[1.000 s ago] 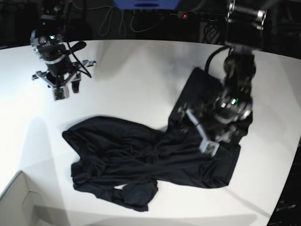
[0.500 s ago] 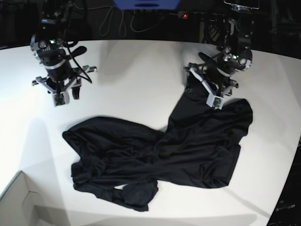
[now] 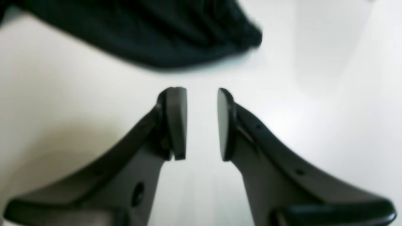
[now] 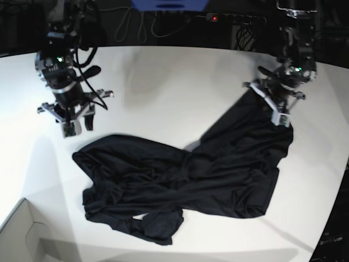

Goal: Layout the t-shirt on the table in an organized manner, then fold the t-shirt properly
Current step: 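Grasp the shirt edges with both grippers and pull them apart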

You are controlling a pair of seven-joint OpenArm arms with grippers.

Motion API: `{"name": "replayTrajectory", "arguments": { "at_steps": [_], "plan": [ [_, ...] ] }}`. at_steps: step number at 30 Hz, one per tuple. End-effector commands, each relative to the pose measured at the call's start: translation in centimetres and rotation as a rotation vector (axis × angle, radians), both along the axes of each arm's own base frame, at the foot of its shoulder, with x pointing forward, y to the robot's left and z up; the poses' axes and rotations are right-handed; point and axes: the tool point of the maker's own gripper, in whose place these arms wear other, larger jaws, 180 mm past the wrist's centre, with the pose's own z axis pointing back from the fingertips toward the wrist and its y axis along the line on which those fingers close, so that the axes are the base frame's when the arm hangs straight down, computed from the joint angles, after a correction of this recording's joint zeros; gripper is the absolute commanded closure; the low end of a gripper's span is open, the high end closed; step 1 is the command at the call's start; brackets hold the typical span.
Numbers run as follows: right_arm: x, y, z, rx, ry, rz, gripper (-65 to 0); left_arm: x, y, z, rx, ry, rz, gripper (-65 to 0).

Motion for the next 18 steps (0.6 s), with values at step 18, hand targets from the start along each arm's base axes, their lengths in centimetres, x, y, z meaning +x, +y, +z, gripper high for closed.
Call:
{"name": "replayTrajectory", "arguments": {
  "at_steps": [18],
  "plan": [
    [10.2,2.9,-4.5,0.100,0.094,0.078,-26.1,-0.4,9.1,3.8,0.136,-0.036,-0.010,0.0]
  ]
}}
